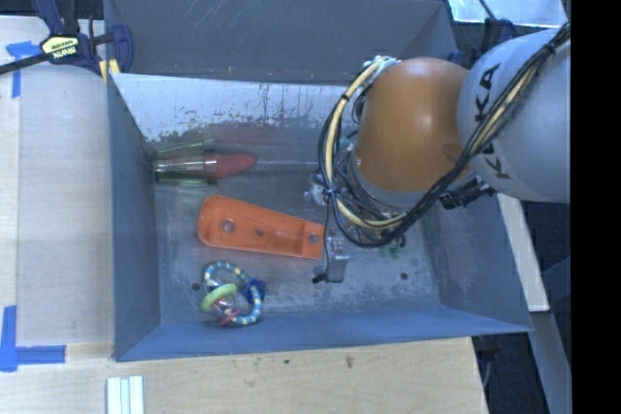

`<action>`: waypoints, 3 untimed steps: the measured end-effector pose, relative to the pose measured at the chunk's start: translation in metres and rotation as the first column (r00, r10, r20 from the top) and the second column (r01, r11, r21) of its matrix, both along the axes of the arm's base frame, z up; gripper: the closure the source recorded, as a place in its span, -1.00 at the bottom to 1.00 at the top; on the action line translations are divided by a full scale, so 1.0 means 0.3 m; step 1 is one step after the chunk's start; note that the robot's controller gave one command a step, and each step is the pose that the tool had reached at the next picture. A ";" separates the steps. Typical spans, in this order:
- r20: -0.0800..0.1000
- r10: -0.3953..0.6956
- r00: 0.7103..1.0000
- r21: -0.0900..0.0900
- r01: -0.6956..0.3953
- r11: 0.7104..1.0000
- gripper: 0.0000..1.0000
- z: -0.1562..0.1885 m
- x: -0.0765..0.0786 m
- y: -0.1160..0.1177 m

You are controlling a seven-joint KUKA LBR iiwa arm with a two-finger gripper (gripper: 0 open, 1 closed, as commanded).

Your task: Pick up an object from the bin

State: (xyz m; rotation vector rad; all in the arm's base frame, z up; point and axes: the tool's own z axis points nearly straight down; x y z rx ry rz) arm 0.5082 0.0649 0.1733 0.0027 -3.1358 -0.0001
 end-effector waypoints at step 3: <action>0.013 0.276 0.961 0.000 -0.276 0.961 1.00 -0.342 0.108 0.030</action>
Offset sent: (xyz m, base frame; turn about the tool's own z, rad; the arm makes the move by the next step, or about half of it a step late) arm 0.0243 0.0341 -0.1033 -0.2081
